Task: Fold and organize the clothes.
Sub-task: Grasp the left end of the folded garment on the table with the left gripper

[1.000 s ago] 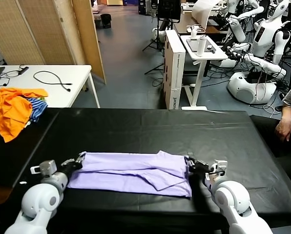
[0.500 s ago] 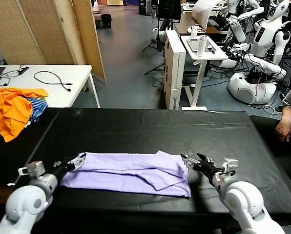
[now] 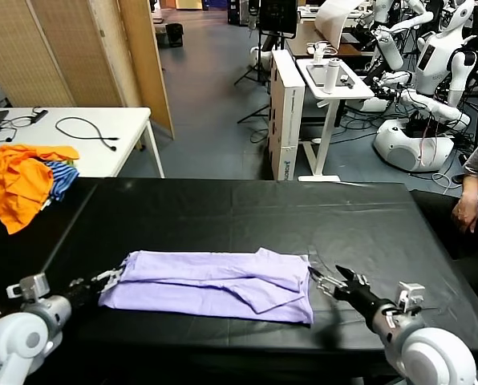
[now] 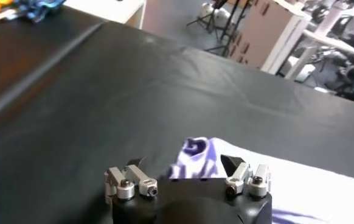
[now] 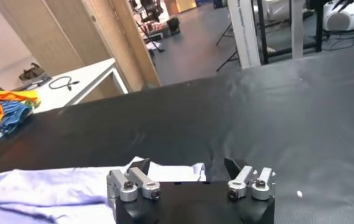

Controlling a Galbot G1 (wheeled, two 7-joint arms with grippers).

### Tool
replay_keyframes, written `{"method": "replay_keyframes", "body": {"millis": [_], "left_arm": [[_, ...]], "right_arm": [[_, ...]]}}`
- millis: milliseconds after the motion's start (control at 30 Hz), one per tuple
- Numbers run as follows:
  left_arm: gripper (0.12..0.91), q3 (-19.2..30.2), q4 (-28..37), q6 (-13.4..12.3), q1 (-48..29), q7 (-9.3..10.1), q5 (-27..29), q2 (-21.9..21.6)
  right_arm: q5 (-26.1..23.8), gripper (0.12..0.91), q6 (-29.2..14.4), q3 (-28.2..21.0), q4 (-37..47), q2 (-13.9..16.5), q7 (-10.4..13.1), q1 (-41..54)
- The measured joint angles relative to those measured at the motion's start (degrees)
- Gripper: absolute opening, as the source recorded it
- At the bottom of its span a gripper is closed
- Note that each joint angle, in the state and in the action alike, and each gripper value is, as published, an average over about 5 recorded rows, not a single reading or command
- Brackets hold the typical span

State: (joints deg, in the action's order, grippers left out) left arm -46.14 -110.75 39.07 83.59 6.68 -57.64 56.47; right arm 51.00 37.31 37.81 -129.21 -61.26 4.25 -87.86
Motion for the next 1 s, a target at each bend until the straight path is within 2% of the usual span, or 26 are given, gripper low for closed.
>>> {"method": "replay_keyframes", "body": {"millis": [300,400,633,733,900,1000], "left_arm": [[0.898,0.0,0.4,-0.3,0.7,-0.84,0.0,1.9],[0.841,0.4,0.4,0.1,0.5,-1.27,-0.2,2.3],[0.639,1.9,0.7,0.7,-0.2,-1.61,0.7,3.3],[0.5,2.1,0.9,0.7,-0.3,-1.56,1.0,3.5],[0.217,2.2,0.9,0.8,-0.2,-1.54,1.0,3.5],[0.187,2.1,0.6,1.0,-0.1,-1.5,1.1,3.5]], "right_arm": [[-0.1,0.907,0.2,-0.1,-0.7,-0.2,0.2,-0.6],[-0.1,0.907,0.2,-0.1,-0.7,-0.4,0.2,-0.6],[-0.3,0.907,0.3,-0.3,-0.7,-0.5,0.2,-0.4],[-0.3,0.907,0.3,-0.4,-0.7,-0.5,0.3,-0.2],[-0.5,0.907,0.3,-1.0,-0.4,-0.6,0.5,0.6],[-0.5,0.907,0.4,-1.3,-0.1,-0.8,0.8,1.0]]}}
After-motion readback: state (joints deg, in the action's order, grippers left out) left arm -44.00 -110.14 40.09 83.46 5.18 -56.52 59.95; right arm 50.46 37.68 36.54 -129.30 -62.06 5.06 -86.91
